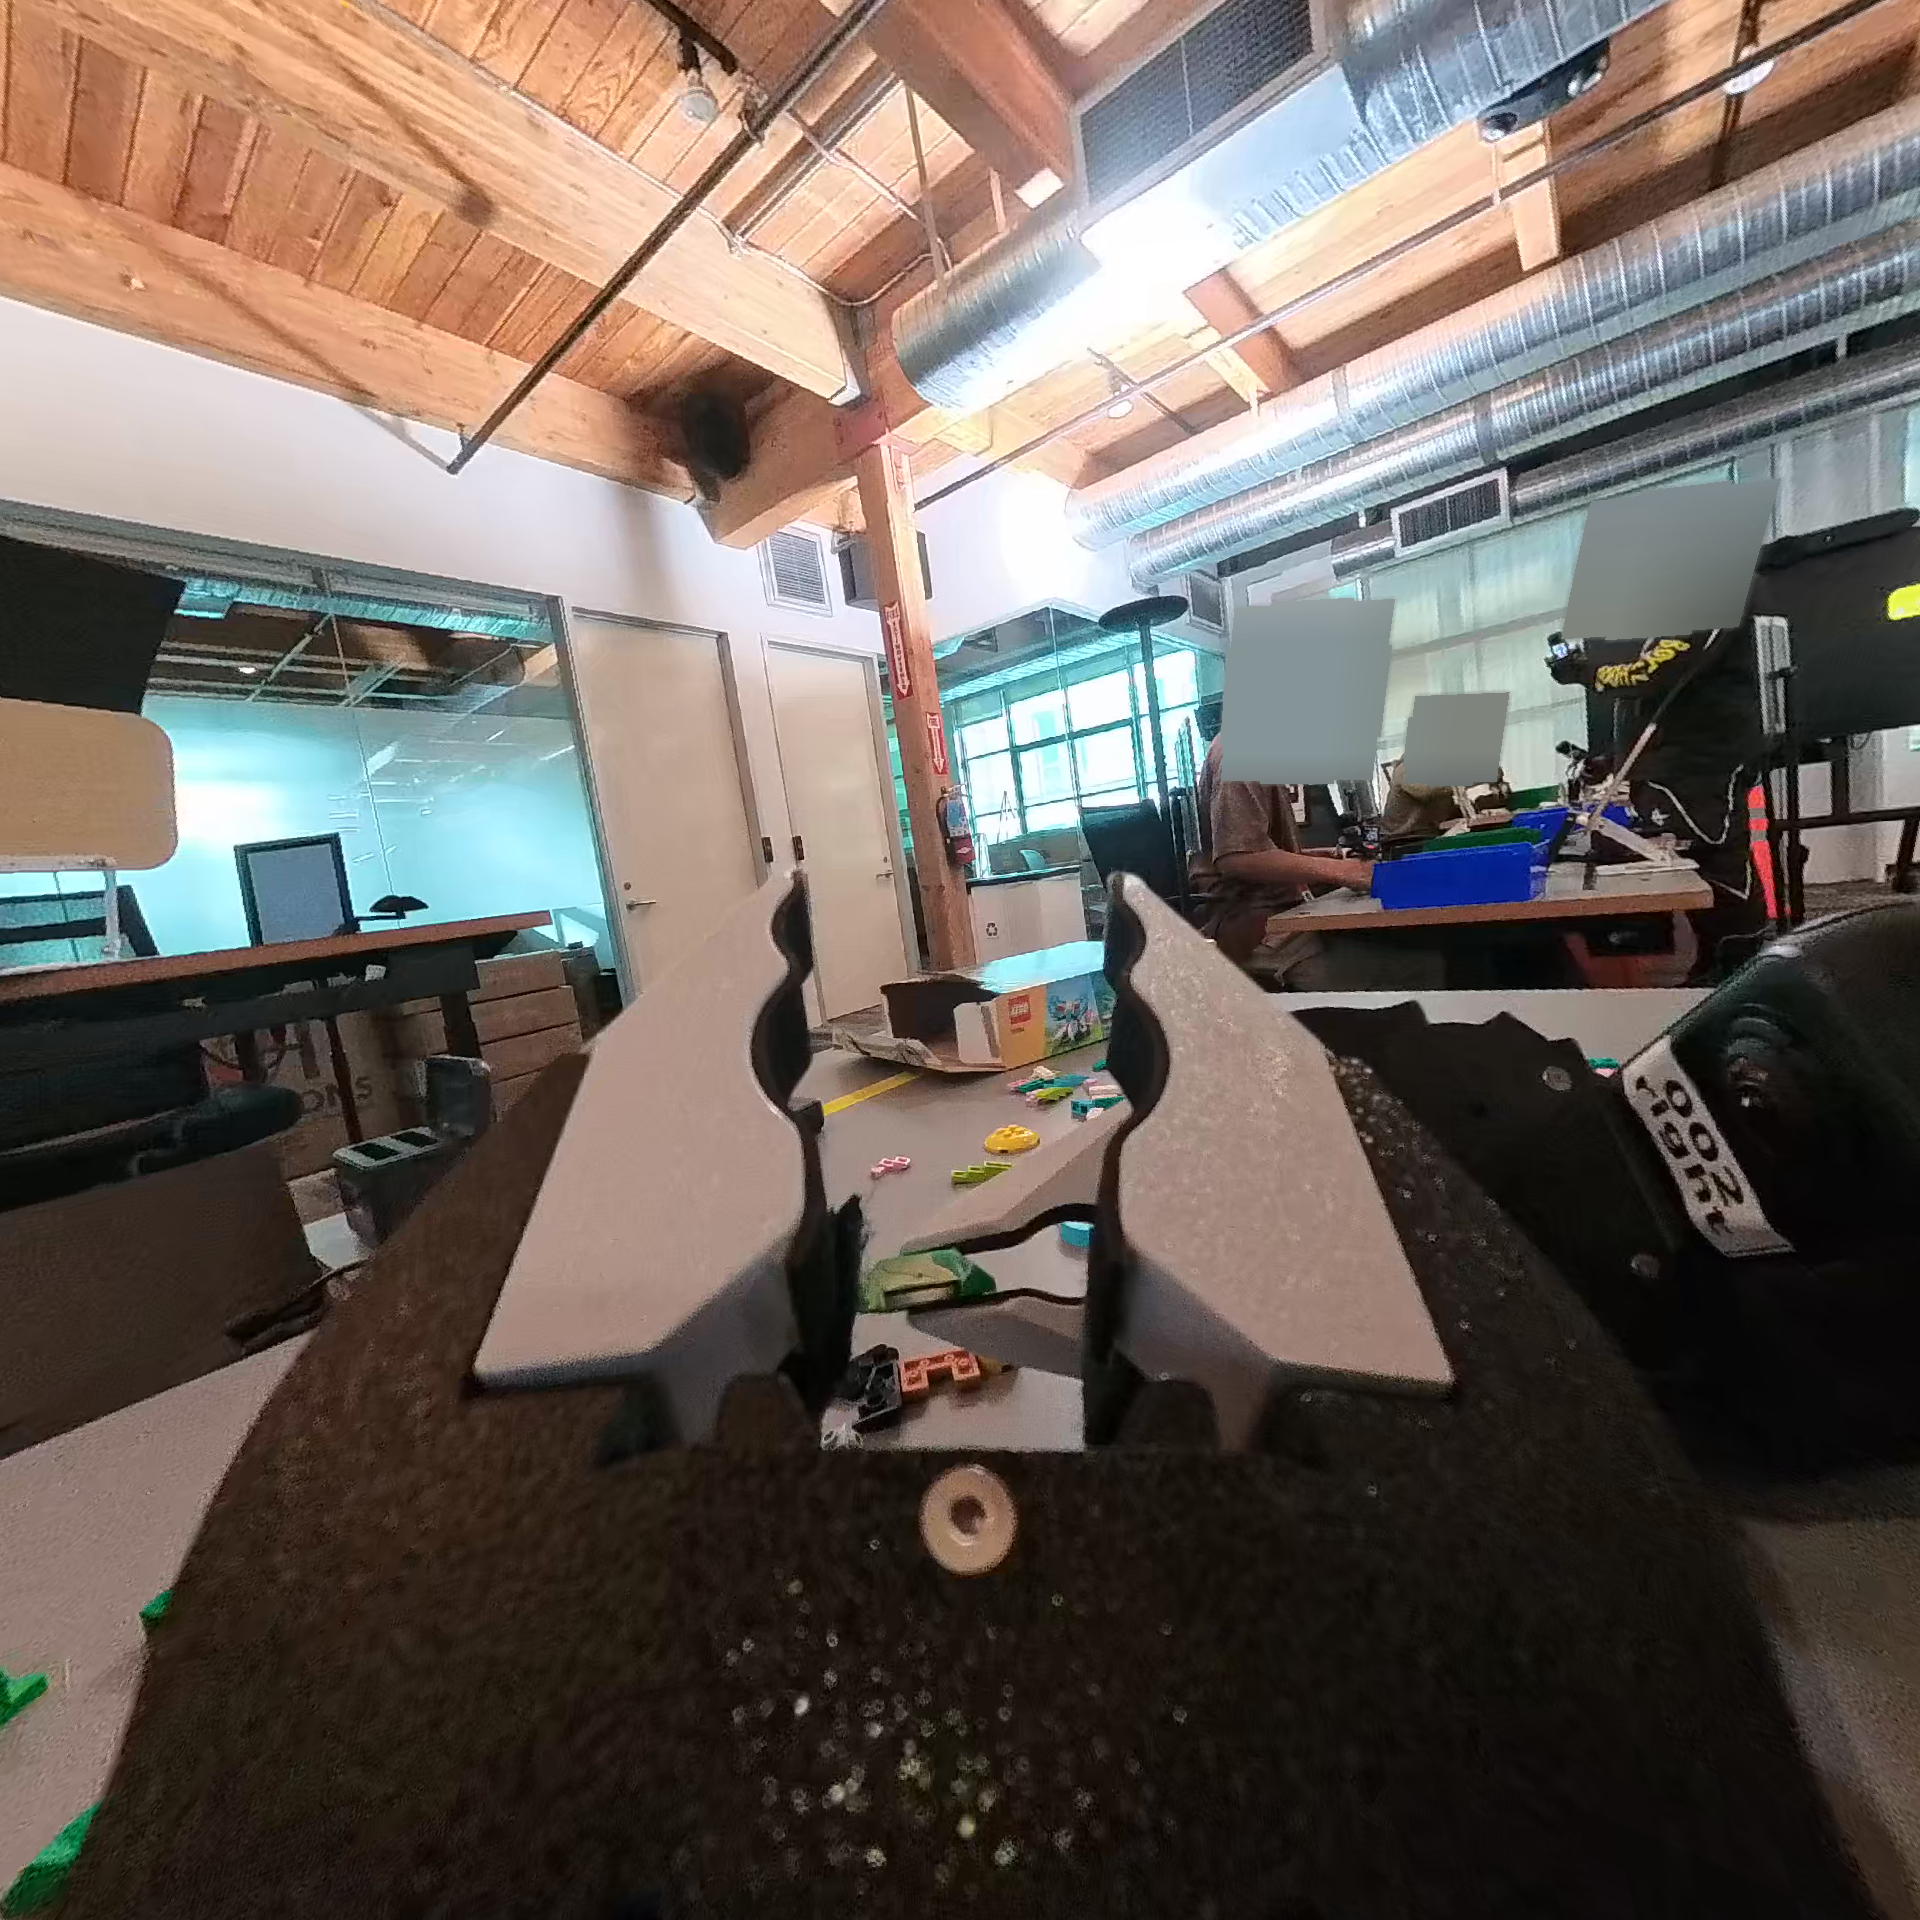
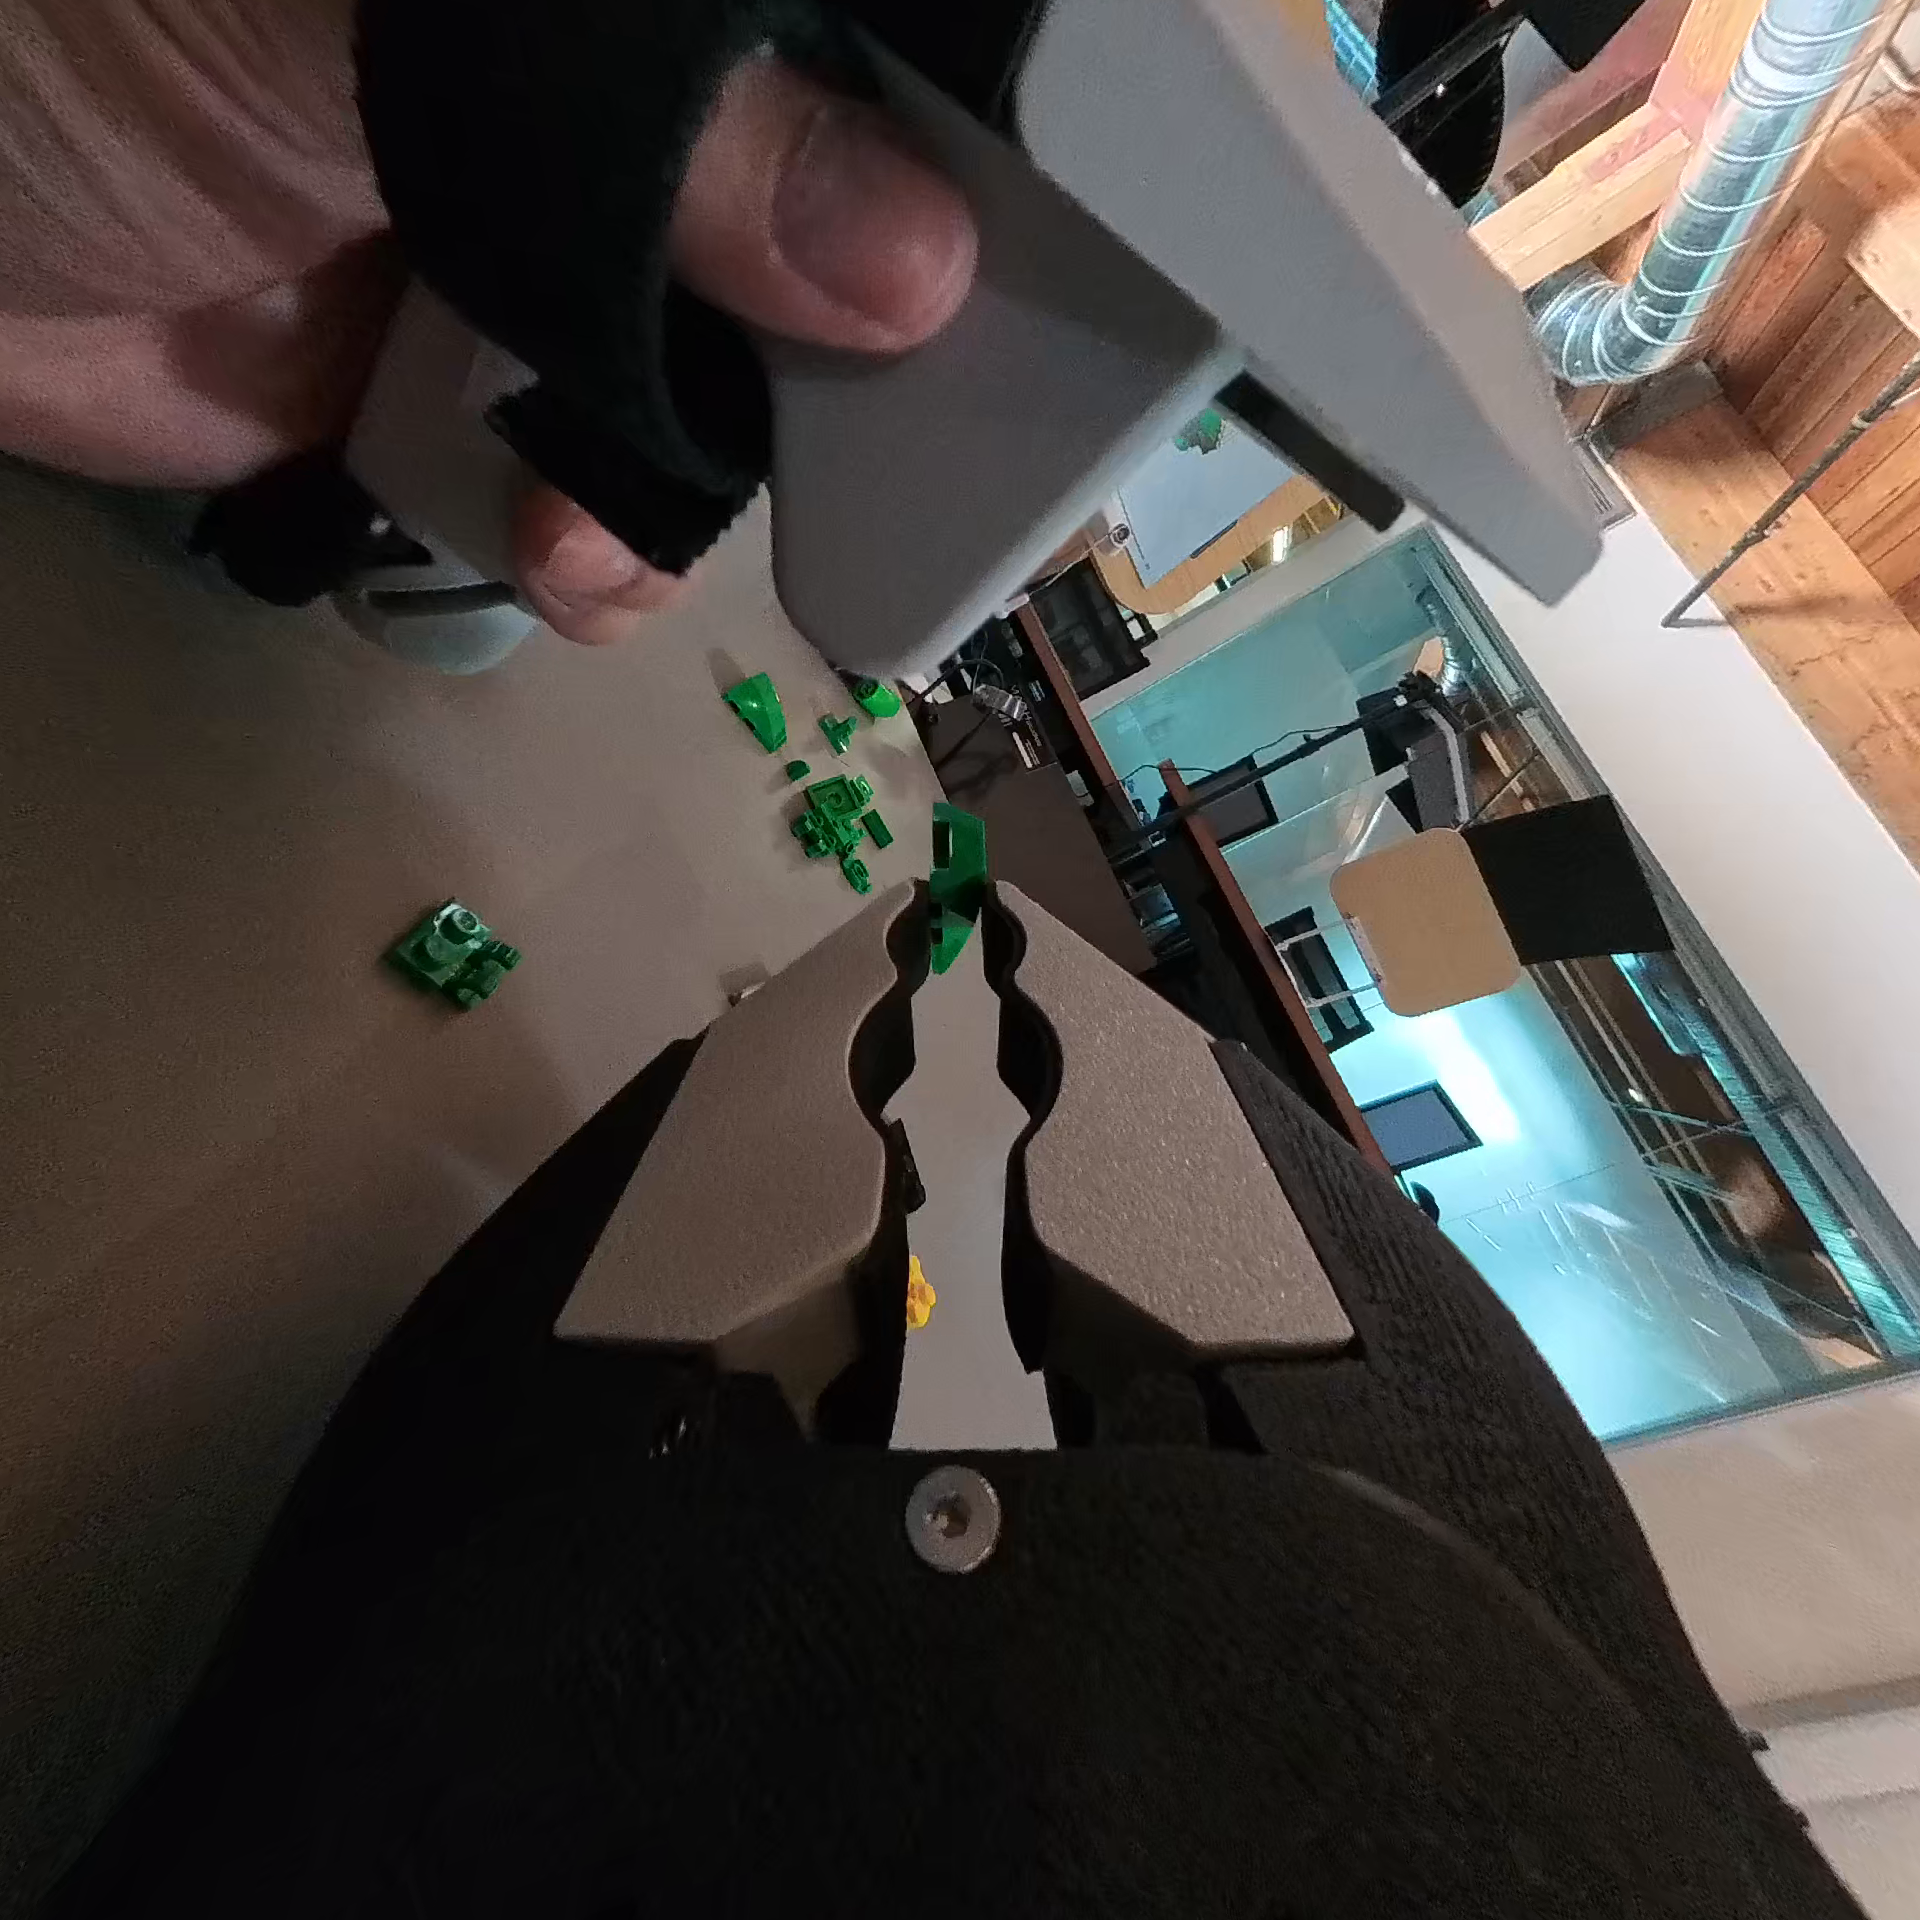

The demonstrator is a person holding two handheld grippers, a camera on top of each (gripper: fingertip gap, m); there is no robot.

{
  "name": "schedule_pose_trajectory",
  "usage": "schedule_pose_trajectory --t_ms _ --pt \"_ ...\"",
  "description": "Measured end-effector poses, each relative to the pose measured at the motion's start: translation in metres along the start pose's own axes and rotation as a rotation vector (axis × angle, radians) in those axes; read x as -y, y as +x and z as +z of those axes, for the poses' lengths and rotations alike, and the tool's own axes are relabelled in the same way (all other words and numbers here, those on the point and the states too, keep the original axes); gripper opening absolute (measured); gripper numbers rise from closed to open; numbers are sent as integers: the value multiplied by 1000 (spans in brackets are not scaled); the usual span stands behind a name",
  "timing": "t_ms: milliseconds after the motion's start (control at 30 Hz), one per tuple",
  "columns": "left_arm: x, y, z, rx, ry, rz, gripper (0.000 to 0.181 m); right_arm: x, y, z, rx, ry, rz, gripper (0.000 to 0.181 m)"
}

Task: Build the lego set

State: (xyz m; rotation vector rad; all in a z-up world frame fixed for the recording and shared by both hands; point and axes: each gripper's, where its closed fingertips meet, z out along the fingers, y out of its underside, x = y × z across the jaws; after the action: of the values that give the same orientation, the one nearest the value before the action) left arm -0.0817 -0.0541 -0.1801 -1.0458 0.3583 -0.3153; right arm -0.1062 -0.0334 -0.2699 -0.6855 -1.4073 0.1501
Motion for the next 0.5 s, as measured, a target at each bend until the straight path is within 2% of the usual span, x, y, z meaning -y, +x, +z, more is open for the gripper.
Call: schedule_pose_trajectory --t_ms 500 --pt "-3 -3 0 0 -6 -45 48 0 -2 0 12 2 8 8"
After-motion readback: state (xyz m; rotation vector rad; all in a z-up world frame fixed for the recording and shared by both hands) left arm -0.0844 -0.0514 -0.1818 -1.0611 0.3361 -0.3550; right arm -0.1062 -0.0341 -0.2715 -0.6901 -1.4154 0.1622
